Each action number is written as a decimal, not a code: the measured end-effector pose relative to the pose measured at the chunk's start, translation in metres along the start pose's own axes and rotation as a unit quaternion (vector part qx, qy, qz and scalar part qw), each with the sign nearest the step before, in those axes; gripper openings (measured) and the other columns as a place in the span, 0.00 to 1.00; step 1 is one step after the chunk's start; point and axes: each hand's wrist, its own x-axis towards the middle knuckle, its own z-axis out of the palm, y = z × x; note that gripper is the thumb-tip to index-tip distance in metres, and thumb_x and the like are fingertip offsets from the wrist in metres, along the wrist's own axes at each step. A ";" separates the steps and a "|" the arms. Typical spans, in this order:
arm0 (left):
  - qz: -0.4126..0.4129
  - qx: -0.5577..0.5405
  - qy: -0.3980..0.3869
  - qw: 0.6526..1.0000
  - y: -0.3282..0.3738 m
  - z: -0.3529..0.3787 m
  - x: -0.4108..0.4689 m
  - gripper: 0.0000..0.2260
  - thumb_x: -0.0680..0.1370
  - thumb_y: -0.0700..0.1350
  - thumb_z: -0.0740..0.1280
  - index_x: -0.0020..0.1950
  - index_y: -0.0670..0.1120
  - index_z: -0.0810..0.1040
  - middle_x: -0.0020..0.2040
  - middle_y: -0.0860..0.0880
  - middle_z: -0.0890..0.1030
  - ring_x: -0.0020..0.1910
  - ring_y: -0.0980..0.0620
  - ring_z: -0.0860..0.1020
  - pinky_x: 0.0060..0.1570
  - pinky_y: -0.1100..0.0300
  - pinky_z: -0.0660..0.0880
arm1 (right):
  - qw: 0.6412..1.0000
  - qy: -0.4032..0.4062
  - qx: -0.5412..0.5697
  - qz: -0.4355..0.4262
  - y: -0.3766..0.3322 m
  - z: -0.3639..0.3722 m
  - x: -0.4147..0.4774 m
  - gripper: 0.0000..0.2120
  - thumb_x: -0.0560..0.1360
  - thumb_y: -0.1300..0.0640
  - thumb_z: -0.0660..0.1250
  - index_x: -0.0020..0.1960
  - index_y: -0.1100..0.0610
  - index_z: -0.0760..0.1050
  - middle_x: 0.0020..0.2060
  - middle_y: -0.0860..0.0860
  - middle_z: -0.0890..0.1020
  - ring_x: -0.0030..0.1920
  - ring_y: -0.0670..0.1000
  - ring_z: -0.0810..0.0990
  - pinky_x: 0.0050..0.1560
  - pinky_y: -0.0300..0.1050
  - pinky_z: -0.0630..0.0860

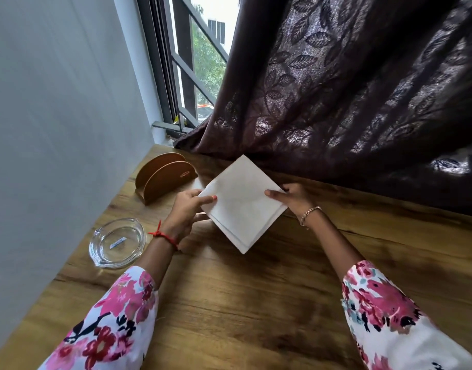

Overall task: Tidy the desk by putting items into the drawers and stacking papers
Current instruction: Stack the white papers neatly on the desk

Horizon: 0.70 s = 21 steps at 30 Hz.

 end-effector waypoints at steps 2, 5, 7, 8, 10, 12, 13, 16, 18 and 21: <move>-0.010 -0.030 -0.005 0.999 0.002 -0.002 -0.004 0.05 0.73 0.33 0.67 0.42 0.42 0.77 0.31 0.50 0.83 0.30 0.55 0.81 0.32 0.61 0.80 | 1.000 -0.008 0.026 0.007 -0.001 -0.008 -0.010 0.11 0.69 0.59 0.72 0.44 0.67 0.77 0.39 0.56 0.80 0.36 0.50 0.78 0.36 0.41 0.73; -0.011 -0.038 -0.007 0.999 0.002 -0.003 -0.013 0.05 0.73 0.32 0.67 0.45 0.40 0.77 0.33 0.49 0.83 0.30 0.53 0.82 0.30 0.60 0.80 | 0.996 -0.040 0.066 0.035 0.000 -0.018 -0.023 0.05 0.71 0.62 0.70 0.40 0.59 0.74 0.35 0.52 0.78 0.31 0.46 0.77 0.25 0.35 0.71; -0.006 -0.036 -0.003 0.999 0.001 -0.001 -0.020 0.05 0.73 0.32 0.67 0.45 0.39 0.77 0.34 0.47 0.82 0.29 0.54 0.82 0.28 0.61 0.79 | 0.995 -0.055 0.072 0.049 0.004 -0.024 -0.029 0.06 0.71 0.64 0.69 0.41 0.57 0.74 0.36 0.53 0.79 0.35 0.47 0.77 0.28 0.37 0.71; 0.002 -0.029 -0.001 1.000 0.001 0.001 -0.024 0.05 0.73 0.31 0.67 0.45 0.40 0.77 0.35 0.46 0.81 0.29 0.54 0.81 0.28 0.61 0.79 | 0.995 -0.056 0.073 0.049 0.006 -0.027 -0.032 0.07 0.70 0.66 0.70 0.42 0.56 0.74 0.37 0.53 0.80 0.37 0.48 0.77 0.32 0.40 0.71; 0.031 -0.001 0.000 1.000 -0.002 0.004 -0.031 0.06 0.74 0.32 0.66 0.44 0.42 0.77 0.37 0.46 0.80 0.30 0.55 0.81 0.29 0.60 0.79 | 0.995 -0.048 0.078 0.041 0.010 -0.029 -0.039 0.10 0.69 0.69 0.69 0.42 0.55 0.74 0.36 0.50 0.81 0.37 0.48 0.78 0.36 0.41 0.72; 0.068 0.021 -0.004 0.997 -0.004 0.006 -0.036 0.07 0.75 0.32 0.65 0.43 0.44 0.77 0.38 0.47 0.80 0.35 0.54 0.80 0.32 0.61 0.80 | 0.996 -0.019 0.089 0.018 0.011 -0.028 -0.046 0.13 0.69 0.70 0.69 0.42 0.54 0.73 0.33 0.46 0.83 0.34 0.45 0.79 0.35 0.39 0.73; 0.083 0.027 -0.003 0.996 -0.005 0.007 -0.038 0.07 0.75 0.33 0.65 0.43 0.44 0.77 0.39 0.48 0.80 0.36 0.56 0.80 0.32 0.62 0.80 | 0.995 0.004 0.096 0.000 0.012 -0.027 -0.049 0.13 0.68 0.71 0.69 0.42 0.53 0.74 0.33 0.45 0.82 0.33 0.43 0.78 0.34 0.38 0.72; 0.119 0.029 0.002 0.992 -0.005 0.010 -0.044 0.07 0.75 0.33 0.65 0.43 0.45 0.77 0.41 0.48 0.80 0.40 0.56 0.80 0.34 0.65 0.79 | 0.990 0.066 0.114 -0.055 0.012 -0.025 -0.056 0.15 0.68 0.72 0.69 0.41 0.53 0.74 0.34 0.45 0.82 0.30 0.37 0.79 0.29 0.30 0.74; 0.140 0.032 -0.001 0.990 -0.006 0.011 -0.048 0.07 0.75 0.33 0.65 0.44 0.45 0.77 0.42 0.47 0.80 0.42 0.54 0.79 0.39 0.64 0.80 | 0.985 0.083 0.129 -0.075 0.015 -0.025 -0.059 0.15 0.67 0.72 0.70 0.42 0.53 0.75 0.33 0.44 0.83 0.31 0.36 0.79 0.34 0.29 0.76; 0.157 0.047 -0.001 0.987 -0.012 0.014 -0.050 0.08 0.75 0.33 0.65 0.44 0.46 0.77 0.42 0.48 0.79 0.41 0.55 0.78 0.39 0.66 0.78 | 0.986 0.081 0.108 -0.097 0.020 -0.023 -0.064 0.15 0.66 0.73 0.70 0.43 0.54 0.76 0.39 0.48 0.80 0.34 0.35 0.79 0.39 0.31 0.76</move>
